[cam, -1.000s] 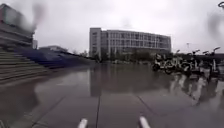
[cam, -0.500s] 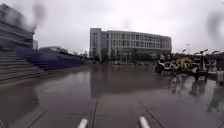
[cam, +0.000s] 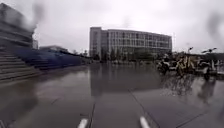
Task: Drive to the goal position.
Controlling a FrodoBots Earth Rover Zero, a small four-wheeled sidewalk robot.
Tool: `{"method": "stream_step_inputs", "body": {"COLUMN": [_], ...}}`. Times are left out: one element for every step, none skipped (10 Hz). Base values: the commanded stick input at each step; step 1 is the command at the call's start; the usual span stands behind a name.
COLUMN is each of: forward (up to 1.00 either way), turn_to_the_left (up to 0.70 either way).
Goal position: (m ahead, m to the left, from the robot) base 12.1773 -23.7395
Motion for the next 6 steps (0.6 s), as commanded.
{"method": "stream_step_inputs", "body": {"forward": [0.92, 0.92, 0.92, 0.92, 0.92, 0.92], "turn_to_the_left": [0.00, 0.00, 0.00, 0.00, 0.00, 0.00]}}
